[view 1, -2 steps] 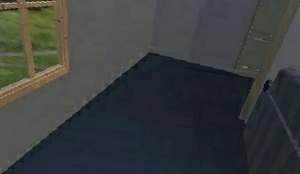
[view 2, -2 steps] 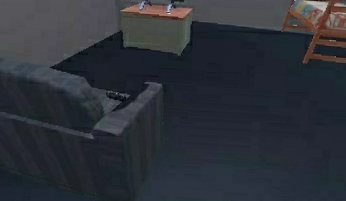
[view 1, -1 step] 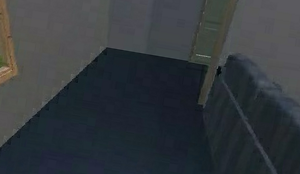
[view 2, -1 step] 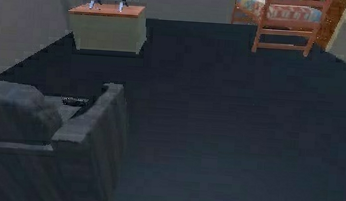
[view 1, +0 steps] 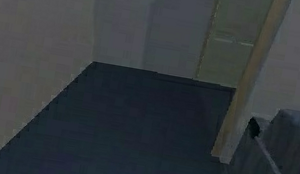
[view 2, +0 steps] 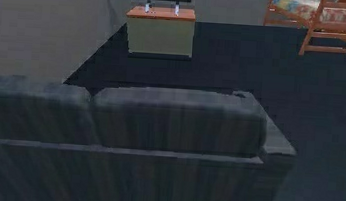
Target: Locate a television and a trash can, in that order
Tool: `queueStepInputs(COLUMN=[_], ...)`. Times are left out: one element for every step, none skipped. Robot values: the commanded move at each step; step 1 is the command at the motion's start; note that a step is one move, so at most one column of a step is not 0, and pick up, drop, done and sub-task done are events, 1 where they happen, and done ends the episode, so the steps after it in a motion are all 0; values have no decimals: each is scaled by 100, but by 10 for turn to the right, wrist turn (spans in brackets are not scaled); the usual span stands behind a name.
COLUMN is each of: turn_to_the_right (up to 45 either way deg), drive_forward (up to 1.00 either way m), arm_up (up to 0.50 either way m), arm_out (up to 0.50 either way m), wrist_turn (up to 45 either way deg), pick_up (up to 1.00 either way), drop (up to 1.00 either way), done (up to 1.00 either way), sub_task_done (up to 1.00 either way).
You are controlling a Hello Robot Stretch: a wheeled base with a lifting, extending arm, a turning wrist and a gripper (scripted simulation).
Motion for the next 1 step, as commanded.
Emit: queueStepInputs(turn_to_the_right=[30], drive_forward=[0], arm_up=[0], arm_out=[0], wrist_turn=[0], pick_up=[0], drop=[0], done=[0], sub_task_done=[0])
